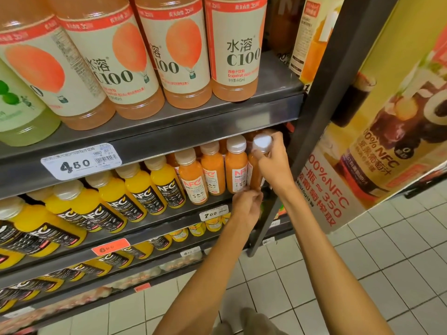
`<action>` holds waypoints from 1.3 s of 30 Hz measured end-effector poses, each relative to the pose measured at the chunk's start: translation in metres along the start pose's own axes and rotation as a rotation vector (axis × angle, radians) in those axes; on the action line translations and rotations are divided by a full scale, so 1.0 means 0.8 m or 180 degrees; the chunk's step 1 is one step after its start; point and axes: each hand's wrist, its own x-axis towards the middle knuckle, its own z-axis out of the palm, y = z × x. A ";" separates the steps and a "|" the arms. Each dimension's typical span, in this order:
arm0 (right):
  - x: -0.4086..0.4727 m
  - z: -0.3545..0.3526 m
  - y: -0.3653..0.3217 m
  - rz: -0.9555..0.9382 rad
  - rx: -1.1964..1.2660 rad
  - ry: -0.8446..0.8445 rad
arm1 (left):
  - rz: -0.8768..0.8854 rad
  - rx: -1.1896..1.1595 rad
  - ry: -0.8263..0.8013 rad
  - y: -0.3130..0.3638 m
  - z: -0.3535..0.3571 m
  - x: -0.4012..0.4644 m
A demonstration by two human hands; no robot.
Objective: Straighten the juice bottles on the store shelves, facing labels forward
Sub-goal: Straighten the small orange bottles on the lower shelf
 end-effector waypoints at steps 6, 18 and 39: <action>0.010 0.007 -0.003 0.0136 -0.0257 0.0029 | 0.0173 0.0108 -0.0131 -0.002 -0.009 -0.004; -0.021 0.040 -0.006 -0.1637 -0.2636 0.0077 | 0.0878 0.1392 0.0120 0.024 -0.062 -0.024; -0.104 0.003 -0.027 -0.0527 0.0791 -0.0240 | 0.1508 0.2760 -0.0502 0.009 -0.112 -0.145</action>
